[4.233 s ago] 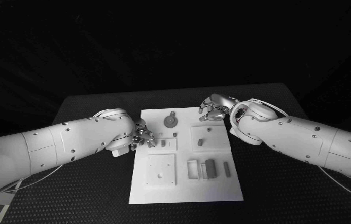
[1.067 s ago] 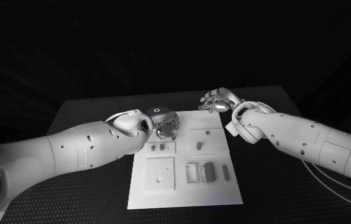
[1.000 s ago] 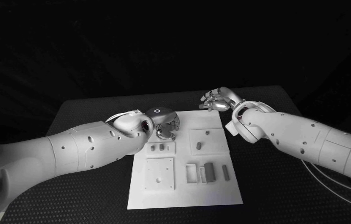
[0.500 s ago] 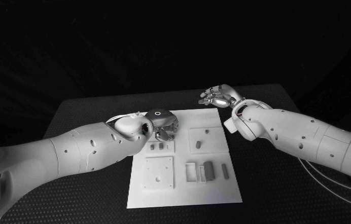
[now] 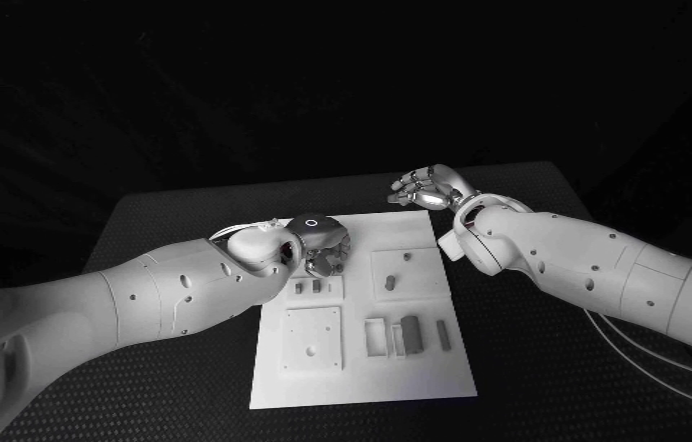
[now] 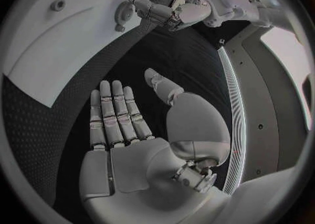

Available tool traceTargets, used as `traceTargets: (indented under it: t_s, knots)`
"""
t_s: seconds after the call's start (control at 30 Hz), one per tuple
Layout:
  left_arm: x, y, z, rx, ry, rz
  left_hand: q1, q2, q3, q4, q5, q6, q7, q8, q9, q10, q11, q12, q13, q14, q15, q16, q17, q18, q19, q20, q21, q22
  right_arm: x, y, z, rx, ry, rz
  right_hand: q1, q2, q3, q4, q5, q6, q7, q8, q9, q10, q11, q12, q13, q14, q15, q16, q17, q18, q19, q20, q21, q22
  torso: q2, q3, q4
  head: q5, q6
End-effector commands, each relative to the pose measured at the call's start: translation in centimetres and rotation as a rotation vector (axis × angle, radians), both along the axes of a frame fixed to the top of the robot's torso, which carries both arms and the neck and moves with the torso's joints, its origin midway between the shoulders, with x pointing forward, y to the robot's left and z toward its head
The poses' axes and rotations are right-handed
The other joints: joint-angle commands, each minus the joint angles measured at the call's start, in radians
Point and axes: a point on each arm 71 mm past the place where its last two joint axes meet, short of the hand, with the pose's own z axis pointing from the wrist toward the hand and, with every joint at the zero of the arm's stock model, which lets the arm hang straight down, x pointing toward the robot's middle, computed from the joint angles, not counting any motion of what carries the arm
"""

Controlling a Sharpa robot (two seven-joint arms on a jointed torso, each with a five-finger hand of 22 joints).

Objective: Assemble the parts on the task board

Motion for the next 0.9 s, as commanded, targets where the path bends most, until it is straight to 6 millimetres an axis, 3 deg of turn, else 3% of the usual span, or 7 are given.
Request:
traceTargets:
  t_s: [0.03, 0.13, 0.23, 0.37, 0.57, 0.9]
  knots:
    - [-0.07, -0.07, -0.16, 0.018, 0.004, -0.006, 0.010, -0.001, -0.007, 0.000, -0.001, 0.002, -0.006, -0.005, -0.002, 0.008, -0.002, -0.006, -0.002, 0.002, -0.006, 0.009, 0.007, -0.004, 0.009, -0.003, 0.007, 0.004, -0.08, 0.27, 0.01, 0.005, 0.007, 0.021, 0.005, 0.003, -0.005, 0.000, -0.002, -0.009, 0.022, 0.004, -0.001, 0.007, -0.003, -0.007, -0.002, 0.006, 0.002, -0.006, -0.001, -0.011, -0.007, 0.001, -0.004, -0.001, 0.000, -0.0008, -0.0005, -0.001, -0.004]
    - [-0.04, -0.08, -0.16, 0.027, -0.008, -0.006, 0.012, -0.001, -0.008, 0.000, -0.001, 0.002, -0.005, -0.005, -0.004, 0.010, -0.002, -0.009, -0.003, 0.004, -0.009, 0.015, 0.012, -0.004, 0.013, -0.006, 0.009, 0.008, -0.07, 0.20, 0.00, 0.005, 0.008, 0.018, 0.005, 0.003, -0.006, 0.000, -0.002, -0.010, 0.022, 0.004, -0.001, 0.008, -0.003, -0.008, -0.005, 0.006, 0.003, -0.008, -0.002, -0.011, -0.007, 0.001, -0.006, 0.000, -0.001, -0.0010, -0.0007, 0.001, -0.005]
    - [-0.03, -0.29, -0.20, 0.031, -0.007, -0.008, 0.016, 0.001, -0.016, 0.001, -0.002, 0.006, -0.003, -0.004, -0.012, 0.022, -0.003, -0.020, -0.006, 0.036, -0.033, 0.073, 0.045, 0.000, 0.056, -0.027, 0.037, 0.036, -0.09, 0.23, 0.01, 0.005, 0.008, 0.019, 0.006, 0.002, -0.007, 0.000, -0.002, -0.011, 0.023, 0.004, -0.002, 0.008, -0.003, -0.009, -0.008, 0.006, 0.003, -0.011, -0.002, -0.012, -0.009, 0.002, -0.007, 0.000, -0.001, -0.0015, 0.0000, -0.001, -0.004]
    - [-0.15, -0.60, -0.41, 0.031, -0.002, -0.012, 0.015, 0.004, -0.021, 0.000, -0.002, 0.008, -0.002, -0.003, -0.017, 0.029, -0.005, -0.027, -0.007, 0.055, -0.044, 0.110, 0.063, 0.002, 0.083, -0.040, 0.056, 0.057, -0.09, 0.45, 0.01, 0.007, 0.007, 0.023, 0.006, 0.003, -0.007, 0.000, -0.002, -0.011, 0.023, 0.004, -0.002, 0.008, -0.002, -0.010, -0.011, 0.006, 0.004, -0.013, -0.003, -0.012, -0.010, 0.002, -0.008, 0.001, -0.002, -0.0017, 0.0003, -0.002, -0.008]
    - [-0.23, -0.92, -0.73, 0.035, 0.011, -0.016, 0.011, 0.007, -0.024, 0.001, -0.002, 0.009, -0.002, -0.002, -0.022, 0.033, -0.007, -0.034, -0.009, 0.060, -0.049, 0.132, 0.073, 0.002, 0.093, -0.047, 0.065, 0.074, -0.10, 0.72, 0.01, 0.009, 0.008, 0.029, 0.007, 0.003, -0.008, 0.000, -0.002, -0.011, 0.023, 0.004, -0.002, 0.009, -0.002, -0.010, -0.013, 0.006, 0.004, -0.014, -0.003, -0.012, -0.010, 0.002, -0.009, 0.001, -0.002, -0.0027, 0.0027, -0.002, -0.010]
    - [0.12, -0.46, -0.84, 0.037, 0.011, -0.002, 0.006, 0.016, -0.023, 0.001, -0.002, 0.015, 0.000, 0.002, -0.029, 0.051, -0.010, -0.041, -0.009, 0.090, -0.056, 0.168, 0.083, 0.012, 0.127, -0.056, 0.087, 0.104, -0.15, 0.83, 0.02, 0.010, 0.009, 0.033, 0.008, 0.005, -0.008, 0.000, -0.002, -0.011, 0.023, 0.004, -0.002, 0.010, -0.002, -0.011, -0.016, 0.007, 0.004, -0.015, -0.003, -0.012, -0.010, 0.002, -0.010, 0.002, -0.003, -0.0019, 0.0003, 0.003, -0.011]
